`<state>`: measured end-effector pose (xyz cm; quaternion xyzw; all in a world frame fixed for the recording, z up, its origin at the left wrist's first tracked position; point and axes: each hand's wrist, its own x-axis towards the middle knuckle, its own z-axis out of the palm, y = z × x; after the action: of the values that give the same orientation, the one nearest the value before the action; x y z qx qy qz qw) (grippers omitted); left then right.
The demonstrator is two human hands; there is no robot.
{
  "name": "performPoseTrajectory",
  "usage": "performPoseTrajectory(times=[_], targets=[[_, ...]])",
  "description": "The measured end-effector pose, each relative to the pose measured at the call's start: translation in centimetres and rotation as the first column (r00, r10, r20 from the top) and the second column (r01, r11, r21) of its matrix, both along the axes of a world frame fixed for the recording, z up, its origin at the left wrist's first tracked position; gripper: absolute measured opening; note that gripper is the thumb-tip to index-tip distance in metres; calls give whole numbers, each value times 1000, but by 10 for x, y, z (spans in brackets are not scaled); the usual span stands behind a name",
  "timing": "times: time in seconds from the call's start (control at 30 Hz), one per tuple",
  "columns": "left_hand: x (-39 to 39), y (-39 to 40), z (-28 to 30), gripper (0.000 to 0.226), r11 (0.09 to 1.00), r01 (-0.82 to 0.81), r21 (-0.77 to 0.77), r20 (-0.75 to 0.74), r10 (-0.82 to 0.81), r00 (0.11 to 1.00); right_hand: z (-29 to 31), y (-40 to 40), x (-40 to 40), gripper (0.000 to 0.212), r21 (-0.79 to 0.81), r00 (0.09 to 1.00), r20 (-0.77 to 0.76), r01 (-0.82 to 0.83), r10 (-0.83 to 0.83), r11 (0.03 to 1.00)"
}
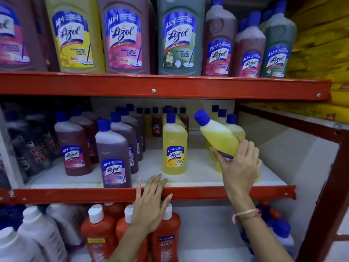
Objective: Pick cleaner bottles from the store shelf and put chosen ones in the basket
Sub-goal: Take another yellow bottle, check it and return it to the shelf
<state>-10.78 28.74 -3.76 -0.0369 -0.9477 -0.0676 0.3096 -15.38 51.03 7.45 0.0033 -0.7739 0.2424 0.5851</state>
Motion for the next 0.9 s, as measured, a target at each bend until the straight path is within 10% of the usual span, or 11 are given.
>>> performPoseTrajectory(times=[0.17, 0.3, 0.37, 0.43, 0.6, 0.9], targets=[[0, -2, 1, 51, 1000, 6, -8, 6, -6, 1000, 1, -7, 14, 59, 97, 993, -68, 99, -93, 990], [0, -3, -1, 51, 1000, 8, -9, 16, -8, 1000, 5, -6, 14, 66, -58, 974, 49, -217, 220, 974], [1, -3, -1, 50, 1000, 9, -7, 21, -9, 1000, 11, 0, 13, 69, -319, 794, 36, -567, 608, 759], [0, -5, -3, 50, 1000, 14, -6, 21, -14, 1000, 15, 6, 12, 75, -581, 473, -98, -741, 875, 336], [-5, -7, -5, 53, 1000, 30, 8, 5, -30, 1000, -1, 13, -15, 94, -733, -11, -382, -605, 924, -310], [-7, -5, -7, 56, 998, 50, 27, -9, -50, 999, -6, 23, -27, 99, -726, -149, -426, -532, 892, -436]])
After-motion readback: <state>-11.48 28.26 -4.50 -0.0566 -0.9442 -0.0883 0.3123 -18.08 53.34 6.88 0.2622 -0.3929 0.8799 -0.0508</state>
